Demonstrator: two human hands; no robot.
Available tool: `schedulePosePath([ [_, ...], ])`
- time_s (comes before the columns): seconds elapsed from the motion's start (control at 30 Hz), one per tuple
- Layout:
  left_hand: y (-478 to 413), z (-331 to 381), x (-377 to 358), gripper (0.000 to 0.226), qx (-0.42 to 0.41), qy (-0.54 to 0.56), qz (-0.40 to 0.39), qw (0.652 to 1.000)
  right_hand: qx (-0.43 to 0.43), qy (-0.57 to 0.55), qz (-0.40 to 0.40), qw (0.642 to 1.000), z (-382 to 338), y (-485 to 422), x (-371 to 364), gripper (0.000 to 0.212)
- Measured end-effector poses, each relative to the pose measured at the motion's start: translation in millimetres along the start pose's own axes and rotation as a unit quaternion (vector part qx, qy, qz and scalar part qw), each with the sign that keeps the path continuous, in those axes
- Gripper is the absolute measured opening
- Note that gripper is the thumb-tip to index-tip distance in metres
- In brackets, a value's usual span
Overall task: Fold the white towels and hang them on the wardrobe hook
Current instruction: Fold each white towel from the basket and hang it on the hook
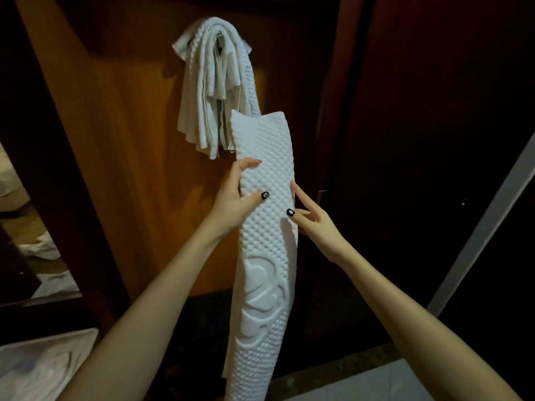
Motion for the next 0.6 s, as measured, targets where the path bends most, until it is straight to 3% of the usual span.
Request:
schedulePosePath([
  [0.23,-6,14,5,0.048,-0.013,0.019,0.004,1.000,0.049,-0.041,0.022,0.998,-11,-5,-9,0.061],
  [0.37,-16,16,25,0.051,0.006,-0.004,-0.019,1.000,0.096,-0.057,0.043,0.993,-26,-17,-12,0.044],
  [0.43,-15,13,30,0.052,0.018,0.040,-0.034,0.998,0.120,-0.048,0.082,0.988,-32,-27,-13,0.033],
  [0.5,-6,4,26,0.060,0.046,0.104,-0.065,0.991,0.142,-0.018,0.105,0.984,-38,-38,-12,0.026],
  [0.6,15,-17,14,0.083,0.054,0.077,-0.066,0.993,0.150,-0.002,0.111,0.982,-39,-51,-4,0.019],
])
Point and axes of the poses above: each hand's wrist, its own y-axis away from the middle knuckle, its own x-axis out of the back of the hand, z = x × y, the point moved 3 cm from there along -y, towards the middle knuckle, and after that the axes turned 6 degrees about x, right-handed, at the moved point
